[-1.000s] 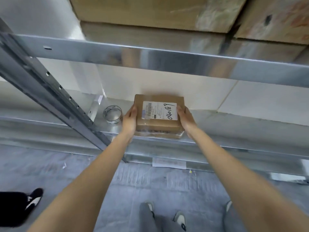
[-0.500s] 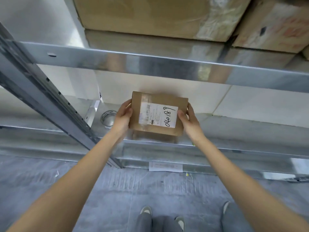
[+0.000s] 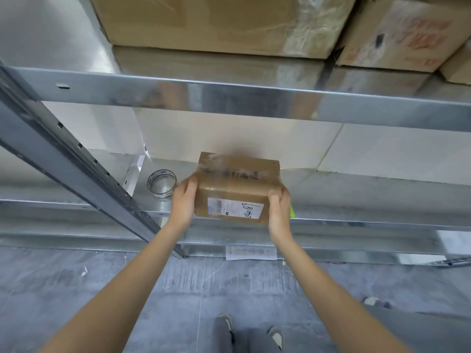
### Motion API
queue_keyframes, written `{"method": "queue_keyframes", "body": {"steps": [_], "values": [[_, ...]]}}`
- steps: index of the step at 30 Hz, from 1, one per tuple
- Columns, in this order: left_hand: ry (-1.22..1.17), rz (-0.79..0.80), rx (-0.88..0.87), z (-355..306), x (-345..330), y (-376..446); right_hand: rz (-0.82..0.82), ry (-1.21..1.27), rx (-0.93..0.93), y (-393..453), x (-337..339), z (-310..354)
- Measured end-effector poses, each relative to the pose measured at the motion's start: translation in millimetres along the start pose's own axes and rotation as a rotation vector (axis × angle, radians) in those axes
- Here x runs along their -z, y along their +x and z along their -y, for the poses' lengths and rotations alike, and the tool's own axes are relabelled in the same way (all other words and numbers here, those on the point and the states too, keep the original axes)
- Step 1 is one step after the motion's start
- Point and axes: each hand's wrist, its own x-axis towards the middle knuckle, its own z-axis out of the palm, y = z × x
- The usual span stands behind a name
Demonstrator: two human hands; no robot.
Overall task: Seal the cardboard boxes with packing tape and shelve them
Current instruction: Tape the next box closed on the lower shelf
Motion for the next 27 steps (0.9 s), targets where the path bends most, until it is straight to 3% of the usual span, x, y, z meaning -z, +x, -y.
{"method": "queue_keyframes", "body": {"steps": [6, 11, 14, 19, 27], "values": [[-0.012, 0.052, 0.015, 3, 6, 3, 0.093, 0.039, -0.063, 0, 10, 2], [-0.278, -0.029, 0.033, -22, 14, 13, 0.038, 0.070, -0.037, 15, 20, 34], [-0.368, 0.050, 0.058, -26, 13, 14, 0.006, 0.044, -0.010, 16, 18, 38], [-0.029, 0.123, 0.066, 6, 9, 13, -0.008, -0.011, -0.108, 15, 9, 0], [0.019, 0.178, 0.037, 21, 15, 11, -0.035, 0.002, -0.107, 12, 0, -14]]}}
